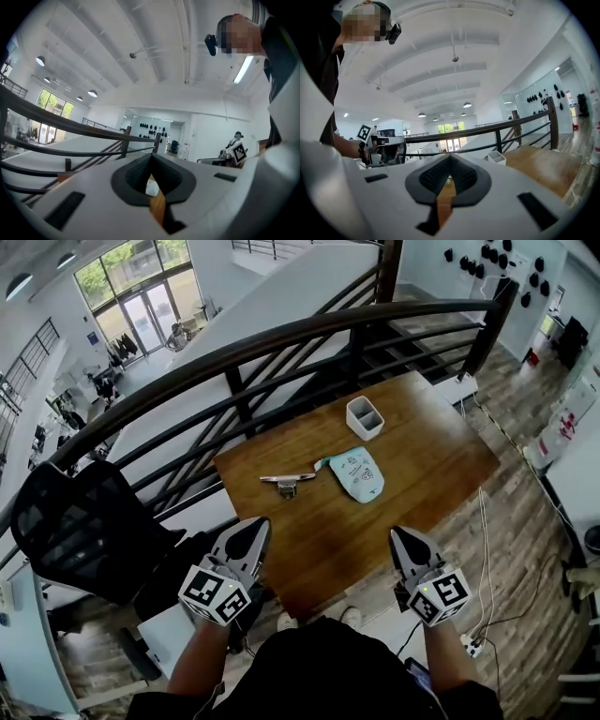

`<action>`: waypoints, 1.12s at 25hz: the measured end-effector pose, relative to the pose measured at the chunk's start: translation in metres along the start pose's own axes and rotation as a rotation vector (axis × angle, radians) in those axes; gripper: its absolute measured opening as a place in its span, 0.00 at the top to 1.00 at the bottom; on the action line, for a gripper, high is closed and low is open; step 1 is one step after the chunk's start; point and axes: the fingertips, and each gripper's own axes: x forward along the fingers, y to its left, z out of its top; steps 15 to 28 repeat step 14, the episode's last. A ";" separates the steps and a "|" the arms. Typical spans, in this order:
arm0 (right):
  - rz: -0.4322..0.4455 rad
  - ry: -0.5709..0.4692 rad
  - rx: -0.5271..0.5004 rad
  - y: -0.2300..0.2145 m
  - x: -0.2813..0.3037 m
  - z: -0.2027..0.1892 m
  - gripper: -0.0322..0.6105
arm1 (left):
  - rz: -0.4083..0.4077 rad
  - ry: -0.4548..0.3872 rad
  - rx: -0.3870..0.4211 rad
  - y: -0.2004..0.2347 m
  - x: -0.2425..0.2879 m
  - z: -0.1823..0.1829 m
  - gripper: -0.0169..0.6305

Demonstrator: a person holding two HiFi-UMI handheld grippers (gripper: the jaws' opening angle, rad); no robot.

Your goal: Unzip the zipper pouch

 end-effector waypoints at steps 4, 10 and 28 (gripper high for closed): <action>0.007 0.015 -0.027 0.006 0.003 0.004 0.96 | -0.012 -0.007 -0.023 0.002 0.004 -0.001 0.95; 0.005 0.010 -0.048 0.008 0.006 0.008 0.96 | -0.022 -0.005 -0.031 0.005 0.010 -0.004 0.95; -0.005 0.004 -0.047 0.007 0.004 0.007 0.96 | -0.027 -0.005 -0.032 0.007 0.010 -0.004 0.95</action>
